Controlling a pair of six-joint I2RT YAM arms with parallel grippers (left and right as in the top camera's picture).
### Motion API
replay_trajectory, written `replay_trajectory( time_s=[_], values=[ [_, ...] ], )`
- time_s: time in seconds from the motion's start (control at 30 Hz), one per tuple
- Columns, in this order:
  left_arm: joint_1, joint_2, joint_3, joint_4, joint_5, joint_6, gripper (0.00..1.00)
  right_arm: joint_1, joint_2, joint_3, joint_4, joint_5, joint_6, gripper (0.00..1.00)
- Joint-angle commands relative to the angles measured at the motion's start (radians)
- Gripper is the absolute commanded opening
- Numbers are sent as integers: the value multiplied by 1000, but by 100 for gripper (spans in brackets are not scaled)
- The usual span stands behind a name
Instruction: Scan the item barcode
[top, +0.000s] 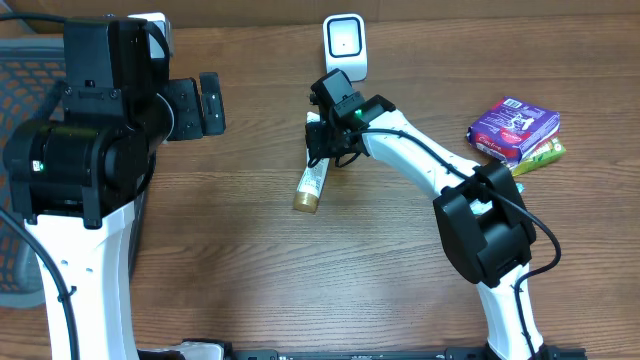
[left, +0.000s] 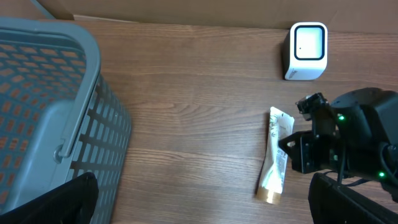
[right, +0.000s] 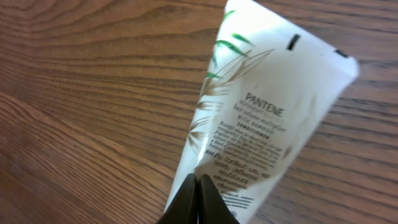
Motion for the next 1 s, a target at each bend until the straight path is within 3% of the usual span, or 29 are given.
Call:
replay_trajectory(
  time_s=[0.0,0.1,0.43,0.57,0.77,0.9,0.97],
  values=[
    [6,5,6,3,-13,11,100,46,77,23,0,1,76,4],
    [6,5,6,3,-13,12,100,48,122,23,-6,1,207,4],
    [6,5,6,3,-13,11,99,5,125,43,-14,-7,153,4],
    [6,5,6,3,-13,12,99,-42,121,114,-150,38,125,4],
    [6,5,6,3,-13,11,100,-90,121,137,-407,51,214,4],
    [6,5,6,3,-13,11,99,-94,99,143,-432,9,86,5],
    [6,5,6,3,-13,11,100,-94,80,171,-409,-21,-7,11]
  ],
)
